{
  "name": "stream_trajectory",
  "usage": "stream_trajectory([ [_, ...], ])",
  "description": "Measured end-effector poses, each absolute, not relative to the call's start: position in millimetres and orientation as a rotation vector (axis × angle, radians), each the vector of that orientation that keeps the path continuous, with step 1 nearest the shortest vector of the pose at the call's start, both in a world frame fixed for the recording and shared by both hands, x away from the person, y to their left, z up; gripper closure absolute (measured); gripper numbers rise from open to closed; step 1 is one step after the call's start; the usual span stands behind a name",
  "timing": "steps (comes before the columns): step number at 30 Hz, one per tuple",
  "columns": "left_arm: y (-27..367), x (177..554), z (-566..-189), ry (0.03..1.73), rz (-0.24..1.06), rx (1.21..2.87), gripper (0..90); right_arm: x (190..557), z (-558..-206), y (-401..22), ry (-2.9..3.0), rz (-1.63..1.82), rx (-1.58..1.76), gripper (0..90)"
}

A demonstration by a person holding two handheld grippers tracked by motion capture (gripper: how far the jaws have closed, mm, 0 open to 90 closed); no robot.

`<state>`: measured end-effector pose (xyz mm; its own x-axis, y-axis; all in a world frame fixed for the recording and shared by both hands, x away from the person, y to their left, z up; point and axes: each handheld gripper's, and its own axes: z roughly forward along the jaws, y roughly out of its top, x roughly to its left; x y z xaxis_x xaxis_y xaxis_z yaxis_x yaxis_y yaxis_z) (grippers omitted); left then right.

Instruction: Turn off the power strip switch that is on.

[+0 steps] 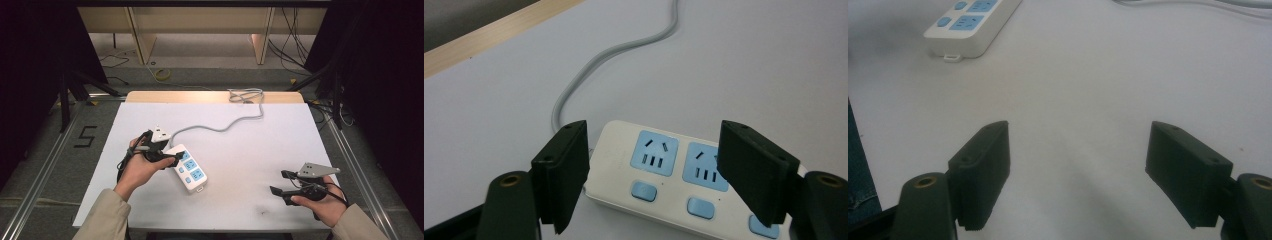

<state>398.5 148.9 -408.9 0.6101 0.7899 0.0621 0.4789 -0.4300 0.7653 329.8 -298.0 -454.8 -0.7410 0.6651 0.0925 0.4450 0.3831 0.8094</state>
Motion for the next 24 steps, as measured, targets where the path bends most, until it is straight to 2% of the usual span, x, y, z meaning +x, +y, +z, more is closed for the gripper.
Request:
stream_trajectory([
  [24, 160.8, 358.2, -423.7, 0.888, 0.561, 2.070, 25.2, 330.5, -455.0, -299.1, 2.389, 1.279, 0.991, 26.2],
])
